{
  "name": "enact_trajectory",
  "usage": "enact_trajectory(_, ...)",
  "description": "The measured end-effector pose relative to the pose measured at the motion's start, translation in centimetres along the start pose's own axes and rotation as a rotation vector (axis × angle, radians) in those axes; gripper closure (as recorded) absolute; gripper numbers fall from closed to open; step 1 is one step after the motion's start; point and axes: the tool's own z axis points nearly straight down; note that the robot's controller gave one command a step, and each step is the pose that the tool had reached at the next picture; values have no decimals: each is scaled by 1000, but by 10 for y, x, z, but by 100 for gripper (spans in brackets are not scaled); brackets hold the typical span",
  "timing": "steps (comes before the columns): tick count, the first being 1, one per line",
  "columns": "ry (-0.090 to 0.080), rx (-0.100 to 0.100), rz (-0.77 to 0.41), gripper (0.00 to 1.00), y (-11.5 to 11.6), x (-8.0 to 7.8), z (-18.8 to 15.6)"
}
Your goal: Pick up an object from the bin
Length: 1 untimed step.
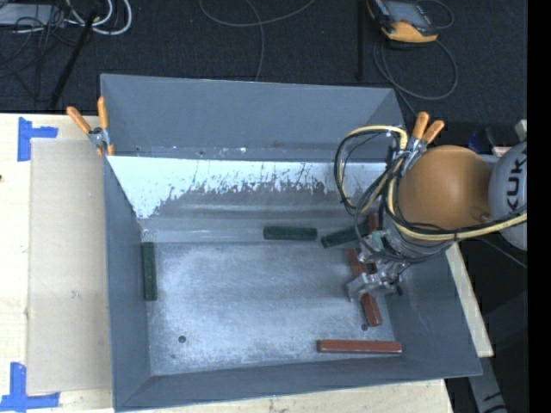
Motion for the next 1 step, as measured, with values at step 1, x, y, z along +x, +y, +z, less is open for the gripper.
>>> enact_trajectory(1,3,8,43,100,5,-3,-138)
